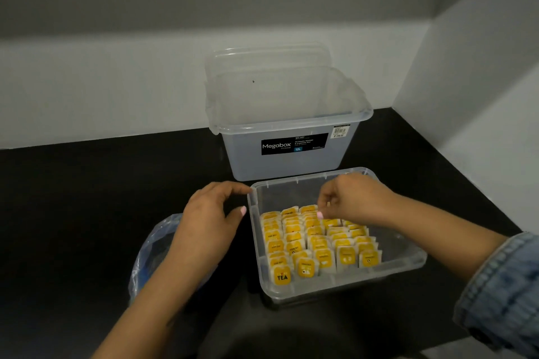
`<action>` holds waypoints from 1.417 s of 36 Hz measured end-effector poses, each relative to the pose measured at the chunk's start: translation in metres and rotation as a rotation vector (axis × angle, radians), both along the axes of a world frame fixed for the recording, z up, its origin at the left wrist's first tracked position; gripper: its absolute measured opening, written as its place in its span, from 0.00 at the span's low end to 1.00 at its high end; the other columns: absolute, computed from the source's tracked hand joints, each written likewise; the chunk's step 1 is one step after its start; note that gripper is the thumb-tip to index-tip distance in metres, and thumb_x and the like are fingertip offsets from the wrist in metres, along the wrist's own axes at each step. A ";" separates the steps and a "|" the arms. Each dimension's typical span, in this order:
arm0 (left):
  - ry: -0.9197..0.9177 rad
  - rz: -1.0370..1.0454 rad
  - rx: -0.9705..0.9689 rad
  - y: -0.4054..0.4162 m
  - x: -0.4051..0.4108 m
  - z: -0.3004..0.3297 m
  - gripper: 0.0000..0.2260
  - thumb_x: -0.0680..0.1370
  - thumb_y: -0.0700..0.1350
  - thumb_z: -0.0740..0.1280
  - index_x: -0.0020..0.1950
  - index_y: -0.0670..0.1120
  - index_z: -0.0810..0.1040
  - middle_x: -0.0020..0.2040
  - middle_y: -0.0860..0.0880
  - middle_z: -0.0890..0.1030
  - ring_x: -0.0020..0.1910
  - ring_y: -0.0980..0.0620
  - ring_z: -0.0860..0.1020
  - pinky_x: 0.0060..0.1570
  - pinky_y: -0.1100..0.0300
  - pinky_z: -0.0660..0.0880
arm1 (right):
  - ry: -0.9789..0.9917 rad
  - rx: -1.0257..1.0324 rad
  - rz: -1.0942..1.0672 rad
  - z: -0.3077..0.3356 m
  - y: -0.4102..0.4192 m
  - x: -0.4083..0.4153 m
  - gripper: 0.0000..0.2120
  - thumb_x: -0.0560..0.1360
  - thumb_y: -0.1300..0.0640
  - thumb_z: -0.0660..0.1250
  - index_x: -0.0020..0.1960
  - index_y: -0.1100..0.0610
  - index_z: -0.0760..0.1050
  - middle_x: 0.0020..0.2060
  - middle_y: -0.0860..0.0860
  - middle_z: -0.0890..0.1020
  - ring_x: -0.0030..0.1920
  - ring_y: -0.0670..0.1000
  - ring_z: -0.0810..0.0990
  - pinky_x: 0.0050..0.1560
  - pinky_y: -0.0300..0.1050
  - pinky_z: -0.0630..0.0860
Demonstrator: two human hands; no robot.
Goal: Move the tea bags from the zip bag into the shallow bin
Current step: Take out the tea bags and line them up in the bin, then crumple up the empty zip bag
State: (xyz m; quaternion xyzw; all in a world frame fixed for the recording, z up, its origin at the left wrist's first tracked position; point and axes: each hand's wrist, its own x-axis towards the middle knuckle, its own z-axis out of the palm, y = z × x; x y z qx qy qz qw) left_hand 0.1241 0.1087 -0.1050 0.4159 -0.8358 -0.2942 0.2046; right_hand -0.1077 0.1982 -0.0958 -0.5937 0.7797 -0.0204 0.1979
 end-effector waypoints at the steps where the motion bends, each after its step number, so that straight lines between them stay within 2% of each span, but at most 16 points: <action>1: -0.009 0.018 -0.007 0.000 0.001 0.001 0.14 0.75 0.43 0.68 0.56 0.59 0.75 0.53 0.60 0.73 0.60 0.55 0.73 0.61 0.54 0.72 | -0.032 -0.016 -0.011 0.004 0.000 0.000 0.07 0.74 0.47 0.69 0.50 0.48 0.79 0.37 0.40 0.77 0.41 0.41 0.77 0.46 0.38 0.76; 9: -0.041 0.168 -0.023 0.000 0.026 0.013 0.17 0.76 0.42 0.67 0.63 0.56 0.73 0.63 0.54 0.72 0.65 0.53 0.69 0.63 0.56 0.68 | -0.159 -0.148 -0.026 0.031 0.001 0.023 0.06 0.73 0.48 0.71 0.49 0.47 0.79 0.42 0.42 0.80 0.44 0.41 0.78 0.46 0.37 0.76; 12: -0.053 0.206 -0.007 -0.004 0.045 0.019 0.20 0.76 0.42 0.67 0.66 0.56 0.70 0.65 0.53 0.71 0.63 0.53 0.71 0.63 0.54 0.71 | -0.252 -0.246 -0.050 0.039 0.004 0.048 0.06 0.72 0.50 0.72 0.48 0.48 0.80 0.42 0.44 0.81 0.44 0.41 0.79 0.43 0.34 0.74; 16: -0.080 0.216 0.034 -0.018 0.071 0.022 0.24 0.76 0.43 0.67 0.70 0.55 0.66 0.68 0.51 0.69 0.58 0.56 0.71 0.57 0.58 0.71 | -0.375 -0.369 -0.092 0.049 0.007 0.092 0.06 0.72 0.51 0.73 0.48 0.47 0.79 0.41 0.45 0.82 0.43 0.42 0.80 0.41 0.34 0.74; 21: -0.142 0.216 0.167 -0.029 0.096 0.013 0.29 0.75 0.45 0.69 0.73 0.53 0.61 0.71 0.49 0.67 0.68 0.49 0.69 0.63 0.51 0.69 | -0.656 -0.343 -0.152 0.045 0.004 0.156 0.11 0.74 0.54 0.70 0.56 0.49 0.77 0.41 0.45 0.81 0.39 0.42 0.80 0.39 0.36 0.76; 24: -0.175 0.182 0.239 -0.032 0.109 0.005 0.31 0.75 0.47 0.69 0.74 0.52 0.59 0.72 0.48 0.65 0.69 0.48 0.68 0.63 0.51 0.69 | -0.810 -0.266 -0.216 0.025 -0.003 0.193 0.16 0.75 0.55 0.69 0.62 0.50 0.72 0.50 0.46 0.80 0.48 0.44 0.80 0.45 0.39 0.78; 27: -0.207 0.136 0.321 -0.037 0.120 -0.006 0.34 0.75 0.48 0.69 0.76 0.50 0.55 0.74 0.46 0.63 0.70 0.46 0.66 0.64 0.51 0.69 | -0.884 -0.227 -0.386 -0.017 -0.014 0.223 0.24 0.74 0.57 0.70 0.69 0.52 0.67 0.62 0.49 0.74 0.61 0.48 0.76 0.55 0.42 0.76; 29: -0.239 0.107 0.359 -0.041 0.124 -0.013 0.35 0.75 0.47 0.68 0.77 0.49 0.53 0.74 0.44 0.63 0.70 0.45 0.66 0.64 0.51 0.69 | -0.932 -0.241 -0.526 -0.047 -0.020 0.239 0.28 0.72 0.57 0.71 0.70 0.52 0.66 0.65 0.51 0.72 0.62 0.51 0.75 0.60 0.45 0.76; 32: -0.288 0.085 0.421 -0.045 0.126 -0.018 0.34 0.77 0.46 0.66 0.77 0.48 0.51 0.74 0.43 0.63 0.69 0.44 0.68 0.60 0.52 0.71 | -1.007 -0.290 -0.816 -0.069 -0.023 0.254 0.29 0.73 0.63 0.69 0.71 0.53 0.65 0.67 0.54 0.71 0.62 0.53 0.75 0.58 0.43 0.74; 35: -0.332 0.024 0.484 -0.047 0.127 -0.022 0.31 0.79 0.44 0.63 0.77 0.48 0.49 0.73 0.43 0.64 0.67 0.45 0.70 0.56 0.54 0.72 | -1.177 -0.241 -1.113 -0.075 -0.028 0.264 0.36 0.75 0.64 0.66 0.77 0.54 0.52 0.71 0.56 0.66 0.68 0.57 0.69 0.61 0.49 0.71; 36: -0.339 0.006 0.497 -0.046 0.127 -0.023 0.30 0.79 0.44 0.62 0.77 0.48 0.49 0.72 0.43 0.65 0.66 0.45 0.70 0.55 0.54 0.72 | -1.234 -0.240 -1.156 -0.078 -0.030 0.267 0.35 0.75 0.64 0.66 0.77 0.54 0.54 0.69 0.57 0.69 0.66 0.57 0.71 0.60 0.50 0.72; 39: -0.330 -0.026 0.539 -0.043 0.126 -0.027 0.25 0.79 0.44 0.61 0.75 0.48 0.57 0.67 0.44 0.70 0.60 0.47 0.74 0.50 0.56 0.74 | -1.272 -0.249 -1.093 -0.082 -0.037 0.275 0.21 0.74 0.67 0.64 0.65 0.53 0.72 0.54 0.55 0.80 0.53 0.53 0.80 0.48 0.47 0.77; 43: -0.119 0.023 0.659 -0.043 0.127 -0.031 0.12 0.80 0.46 0.60 0.63 0.51 0.69 0.58 0.43 0.77 0.55 0.45 0.77 0.56 0.46 0.75 | -1.297 -0.266 -0.957 -0.070 -0.039 0.282 0.16 0.76 0.64 0.61 0.59 0.48 0.76 0.53 0.53 0.82 0.53 0.52 0.81 0.58 0.53 0.77; 46: -0.034 0.093 0.850 -0.037 0.124 -0.021 0.13 0.80 0.53 0.59 0.62 0.50 0.69 0.52 0.45 0.76 0.54 0.46 0.76 0.52 0.50 0.72 | -1.325 -0.314 -0.841 -0.058 -0.038 0.287 0.13 0.80 0.58 0.59 0.61 0.48 0.75 0.54 0.52 0.81 0.54 0.51 0.81 0.58 0.51 0.77; 49: -0.170 0.082 0.798 -0.027 0.135 -0.016 0.21 0.79 0.54 0.61 0.66 0.42 0.70 0.63 0.40 0.73 0.64 0.42 0.72 0.63 0.47 0.67 | -1.271 -0.348 -0.751 -0.042 -0.038 0.291 0.11 0.82 0.53 0.55 0.59 0.47 0.74 0.55 0.50 0.79 0.53 0.47 0.79 0.51 0.43 0.75; 51: 0.031 0.053 0.869 -0.033 0.131 -0.014 0.22 0.76 0.54 0.64 0.65 0.42 0.72 0.61 0.41 0.77 0.61 0.43 0.75 0.65 0.46 0.68 | -1.267 -0.348 -0.685 -0.033 -0.036 0.292 0.11 0.82 0.51 0.54 0.58 0.46 0.74 0.55 0.50 0.79 0.53 0.46 0.78 0.51 0.41 0.74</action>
